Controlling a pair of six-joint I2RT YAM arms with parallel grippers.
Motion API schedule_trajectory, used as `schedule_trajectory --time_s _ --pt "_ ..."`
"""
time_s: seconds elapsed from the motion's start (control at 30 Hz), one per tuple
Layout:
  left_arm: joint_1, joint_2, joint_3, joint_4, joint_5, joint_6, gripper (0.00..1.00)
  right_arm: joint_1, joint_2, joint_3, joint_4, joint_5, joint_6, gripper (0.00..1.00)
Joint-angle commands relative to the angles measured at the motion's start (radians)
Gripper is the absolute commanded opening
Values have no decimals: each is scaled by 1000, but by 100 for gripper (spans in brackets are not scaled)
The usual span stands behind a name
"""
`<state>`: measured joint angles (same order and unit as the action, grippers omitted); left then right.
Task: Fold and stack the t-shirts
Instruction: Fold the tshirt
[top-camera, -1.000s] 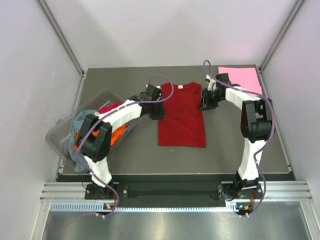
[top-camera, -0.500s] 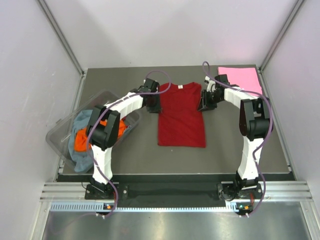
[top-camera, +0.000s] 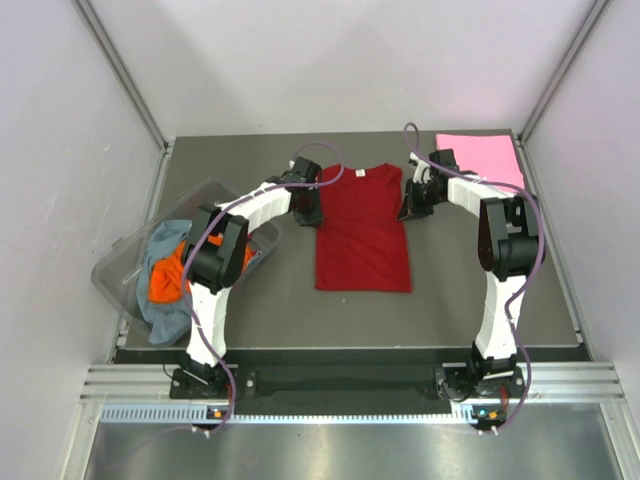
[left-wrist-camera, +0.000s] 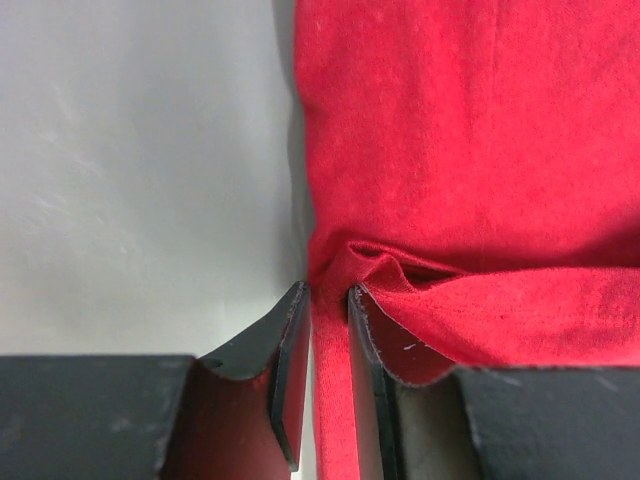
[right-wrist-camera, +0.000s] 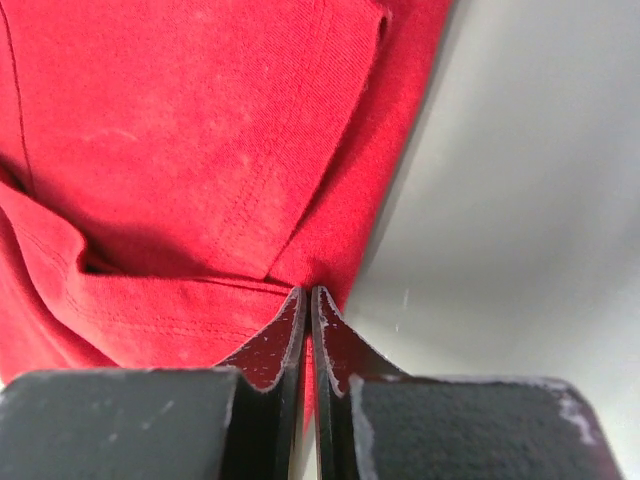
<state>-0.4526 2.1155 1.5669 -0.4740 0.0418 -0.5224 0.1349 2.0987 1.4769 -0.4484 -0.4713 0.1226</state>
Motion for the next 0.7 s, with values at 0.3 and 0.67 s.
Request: schedule_trajectory --time_s 0.3,0.67 --pt "8 37 50 -54 -137 -1 26 -17 -121 -87 188 92 5 0" --pt "8 52 84 -57 -137 -4 27 -23 -177 -148 301 96 48 0"
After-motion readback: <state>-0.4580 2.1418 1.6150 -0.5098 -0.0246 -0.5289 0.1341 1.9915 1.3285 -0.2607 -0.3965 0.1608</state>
